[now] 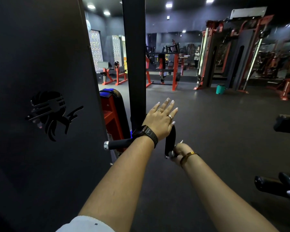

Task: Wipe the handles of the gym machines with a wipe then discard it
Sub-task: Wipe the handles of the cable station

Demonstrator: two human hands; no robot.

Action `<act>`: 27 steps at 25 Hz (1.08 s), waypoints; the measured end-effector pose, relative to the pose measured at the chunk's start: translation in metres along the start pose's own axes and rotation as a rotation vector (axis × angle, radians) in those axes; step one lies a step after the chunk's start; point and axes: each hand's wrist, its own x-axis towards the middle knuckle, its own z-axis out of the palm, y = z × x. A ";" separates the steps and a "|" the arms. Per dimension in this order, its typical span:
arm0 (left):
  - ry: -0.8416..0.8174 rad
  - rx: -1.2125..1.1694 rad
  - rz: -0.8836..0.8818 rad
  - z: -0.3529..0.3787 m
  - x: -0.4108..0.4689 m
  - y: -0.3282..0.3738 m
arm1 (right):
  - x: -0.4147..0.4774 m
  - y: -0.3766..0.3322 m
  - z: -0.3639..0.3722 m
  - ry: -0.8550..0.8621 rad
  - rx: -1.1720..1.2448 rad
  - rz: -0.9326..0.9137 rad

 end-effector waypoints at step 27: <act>0.241 0.629 0.026 0.012 -0.047 -0.032 | -0.059 -0.017 0.038 0.428 -0.778 -1.466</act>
